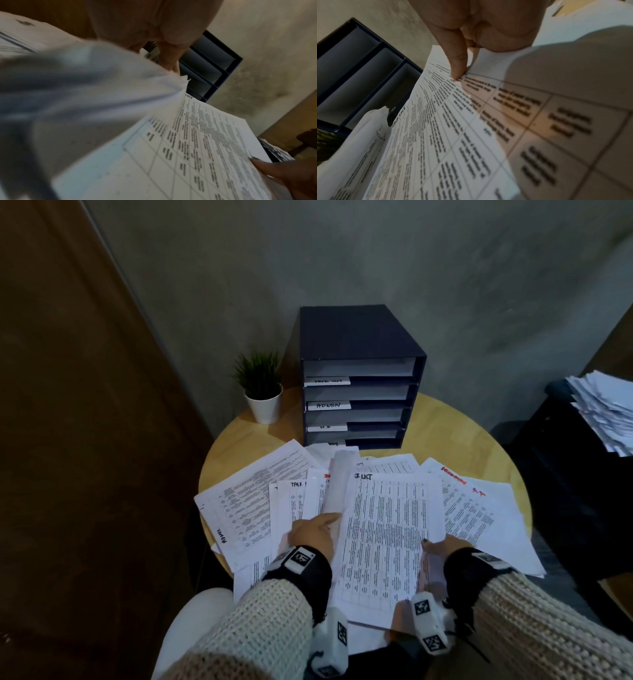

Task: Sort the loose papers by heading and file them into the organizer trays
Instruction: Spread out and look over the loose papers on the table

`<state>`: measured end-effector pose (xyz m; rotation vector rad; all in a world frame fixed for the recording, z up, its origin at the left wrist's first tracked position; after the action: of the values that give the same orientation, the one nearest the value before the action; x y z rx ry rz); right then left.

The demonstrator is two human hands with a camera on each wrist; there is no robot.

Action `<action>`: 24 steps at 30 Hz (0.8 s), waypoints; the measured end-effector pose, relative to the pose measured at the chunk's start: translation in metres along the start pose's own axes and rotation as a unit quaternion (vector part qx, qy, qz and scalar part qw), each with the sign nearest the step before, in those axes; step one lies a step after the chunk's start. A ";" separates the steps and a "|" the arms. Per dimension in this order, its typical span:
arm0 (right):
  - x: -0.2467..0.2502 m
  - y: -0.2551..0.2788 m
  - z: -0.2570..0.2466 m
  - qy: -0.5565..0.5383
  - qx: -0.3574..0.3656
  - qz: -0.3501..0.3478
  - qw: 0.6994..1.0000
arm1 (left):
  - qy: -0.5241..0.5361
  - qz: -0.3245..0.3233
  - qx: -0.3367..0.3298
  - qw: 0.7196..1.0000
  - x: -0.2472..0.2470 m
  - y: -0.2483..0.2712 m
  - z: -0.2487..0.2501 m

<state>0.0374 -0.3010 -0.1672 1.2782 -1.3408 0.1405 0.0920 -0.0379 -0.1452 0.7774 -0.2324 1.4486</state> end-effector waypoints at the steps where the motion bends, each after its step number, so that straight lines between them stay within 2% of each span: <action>1: 0.000 0.000 0.000 -0.003 -0.002 -0.002 1.000 | -0.017 -0.010 0.016 1.000 0.001 -0.003 -0.004; 6: -0.002 -0.002 0.001 -0.006 0.000 -0.005 1.000 | -0.161 -0.072 0.083 0.981 0.010 -0.013 -0.023; 10: -0.003 -0.003 0.002 -0.001 0.003 -0.006 1.000 | -0.208 -0.077 0.076 0.972 0.032 -0.018 -0.031; 15: -0.003 -0.005 0.003 0.008 -0.006 -0.002 1.000 | -0.332 -0.076 0.083 0.937 0.061 -0.020 -0.046; 17: -0.005 -0.008 0.005 -0.001 -0.016 -0.002 1.000 | -0.332 -0.102 0.086 0.934 0.061 -0.019 -0.053; 20: -0.006 -0.010 0.006 -0.008 -0.025 -0.002 1.000 | -0.278 -0.134 0.088 0.947 0.054 -0.017 -0.061; 24: -0.006 -0.011 0.005 -0.009 -0.029 0.000 1.000 | -0.268 -0.082 0.042 0.959 0.049 -0.013 -0.051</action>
<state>0.0398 -0.3057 -0.1800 1.2332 -1.3508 0.0896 0.0965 0.0323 -0.1588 1.2241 -0.5080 1.0737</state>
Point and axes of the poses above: each hand's wrist, its own y-axis away from the middle knuckle, its own x-axis out of the back of the hand, z = x × y, the point moved 6 cm from there along -y, towards the middle knuckle, and after that the axes turned 4 degrees about x, right-handed, at the moved point
